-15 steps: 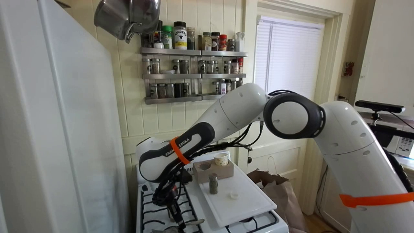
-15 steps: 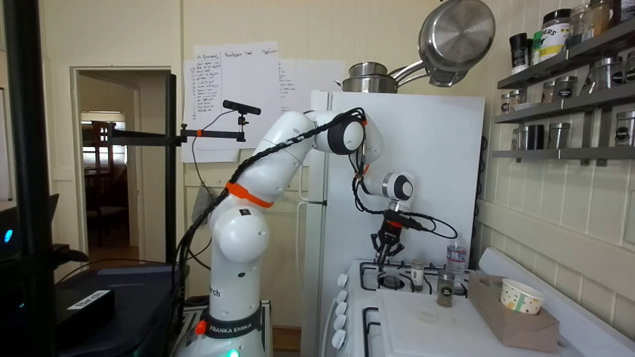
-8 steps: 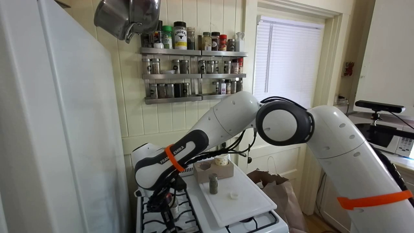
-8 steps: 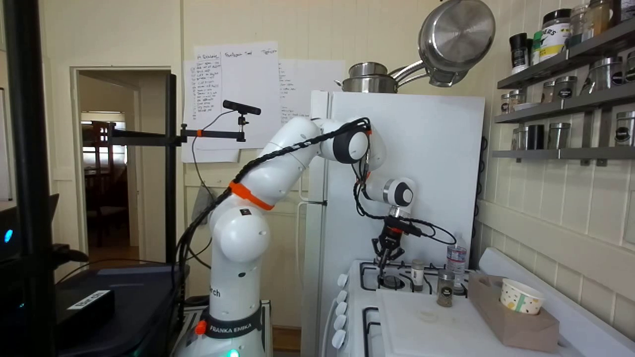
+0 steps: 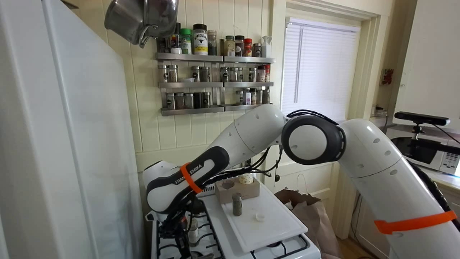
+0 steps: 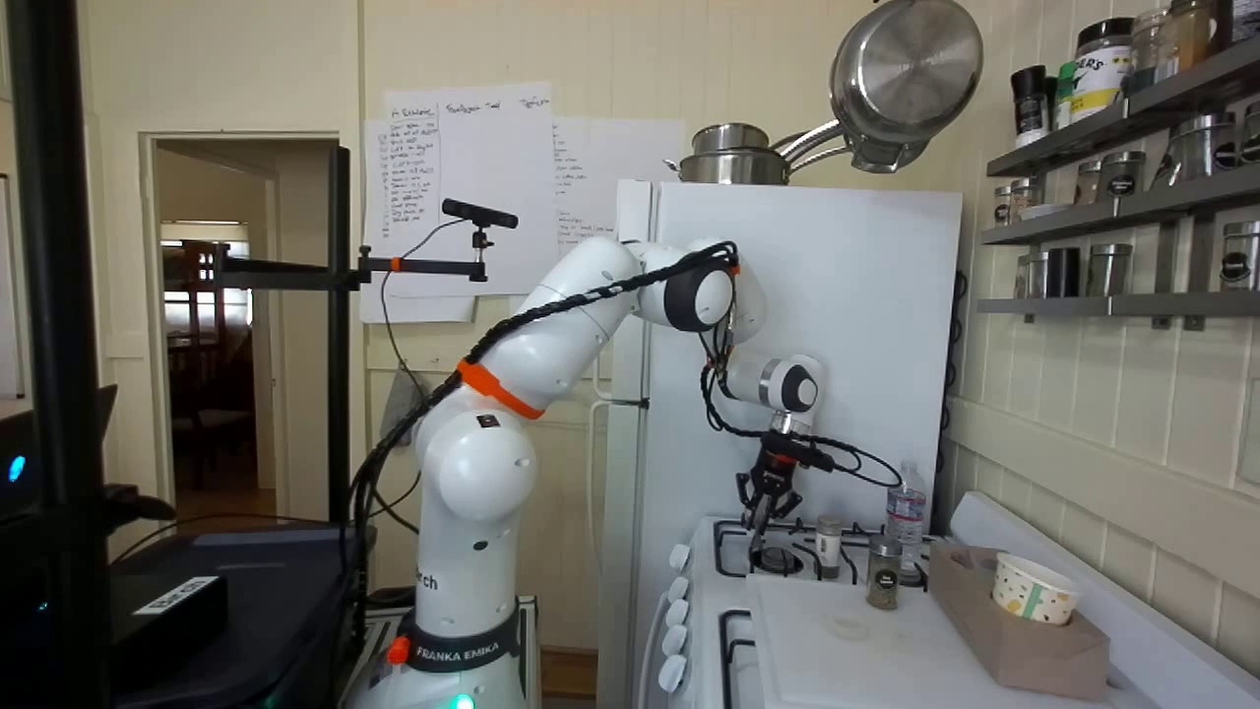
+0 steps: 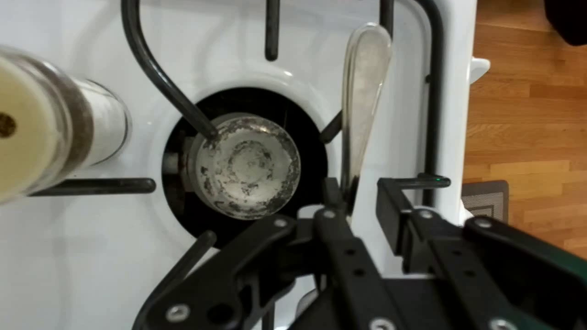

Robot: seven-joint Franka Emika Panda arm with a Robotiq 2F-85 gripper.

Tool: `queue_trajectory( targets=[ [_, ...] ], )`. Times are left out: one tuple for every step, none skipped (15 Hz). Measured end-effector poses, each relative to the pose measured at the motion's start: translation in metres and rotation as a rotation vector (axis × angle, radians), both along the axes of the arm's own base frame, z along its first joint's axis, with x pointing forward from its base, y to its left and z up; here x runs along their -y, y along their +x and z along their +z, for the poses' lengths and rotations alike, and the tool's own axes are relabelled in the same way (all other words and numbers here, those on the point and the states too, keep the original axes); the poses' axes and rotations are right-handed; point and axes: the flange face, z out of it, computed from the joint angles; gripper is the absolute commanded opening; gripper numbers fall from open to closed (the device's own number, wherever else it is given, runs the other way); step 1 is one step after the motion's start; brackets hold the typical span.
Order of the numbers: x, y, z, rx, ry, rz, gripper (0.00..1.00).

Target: Remove the fork from the paper cup and put it on the stove on the left

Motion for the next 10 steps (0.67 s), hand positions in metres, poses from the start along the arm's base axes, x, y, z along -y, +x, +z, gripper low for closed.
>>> queue_trajectory(
  targets=[
    [-0.001, 0.0, 0.0, 0.0, 0.001, 0.001, 0.66],
    [-0.001, -0.001, 0.0, -0.001, 0.001, 0.002, 0.73],
    [-0.002, -0.001, 0.0, -0.001, 0.002, 0.002, 0.81],
    [-0.002, -0.001, 0.002, 0.0, 0.003, 0.002, 0.88],
    [-0.004, -0.002, 0.004, 0.004, 0.005, 0.002, 0.97],
    [-0.006, -0.002, 0.009, 0.01, 0.008, 0.002, 1.0],
    [-0.008, -0.002, 0.015, 0.019, 0.011, 0.001, 1.0],
    [-0.011, -0.003, 0.023, 0.03, 0.016, -0.001, 1.0],
    [-0.014, -0.004, 0.033, 0.043, 0.021, 0.0, 1.0],
    [-0.017, -0.006, 0.044, 0.058, 0.027, 0.0, 1.0]
  ],
)
